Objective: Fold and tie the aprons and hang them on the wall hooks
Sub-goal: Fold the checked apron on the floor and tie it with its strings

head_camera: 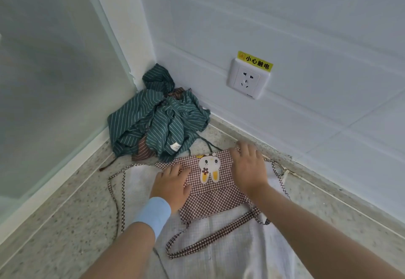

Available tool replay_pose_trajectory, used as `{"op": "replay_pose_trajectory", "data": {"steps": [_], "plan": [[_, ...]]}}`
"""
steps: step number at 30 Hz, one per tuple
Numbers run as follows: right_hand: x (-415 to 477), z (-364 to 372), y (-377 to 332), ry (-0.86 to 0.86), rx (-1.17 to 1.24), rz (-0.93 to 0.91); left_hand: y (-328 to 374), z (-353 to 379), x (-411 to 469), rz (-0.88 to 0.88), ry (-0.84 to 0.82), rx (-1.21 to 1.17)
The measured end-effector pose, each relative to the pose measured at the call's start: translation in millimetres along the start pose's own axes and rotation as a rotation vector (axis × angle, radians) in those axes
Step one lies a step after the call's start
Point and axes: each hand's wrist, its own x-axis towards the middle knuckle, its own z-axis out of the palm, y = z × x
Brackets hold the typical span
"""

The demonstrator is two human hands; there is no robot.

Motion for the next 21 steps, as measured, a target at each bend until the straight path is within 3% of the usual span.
{"op": "replay_pose_trajectory", "data": {"steps": [3,5,7,10,13,16,18,21], "plan": [[-34,10,-13,-0.224,0.048,-0.085,-8,9,-2,-0.111,-0.192,0.08],[-43,19,-12,-0.397,0.052,-0.099,-14,4,-5,-0.159,-0.195,0.106],[-44,23,-10,-0.463,0.04,-0.093,-12,-5,-13,-0.155,-0.129,0.062],[-51,10,-16,-0.455,0.058,-0.115,-3,-11,-42,-0.018,0.091,-0.103],[-83,-4,-39,-0.317,0.111,-0.216,7,-5,-79,0.172,0.21,-0.155],[-132,-5,-64,-0.214,0.209,-0.339,18,2,-122,0.214,0.18,-0.22],[-167,-2,-80,-0.309,0.287,-0.391,20,13,-154,0.231,0.175,-0.252],[-213,9,-94,-0.421,0.285,-0.466,19,30,-198,0.221,-0.089,-0.153]]}}
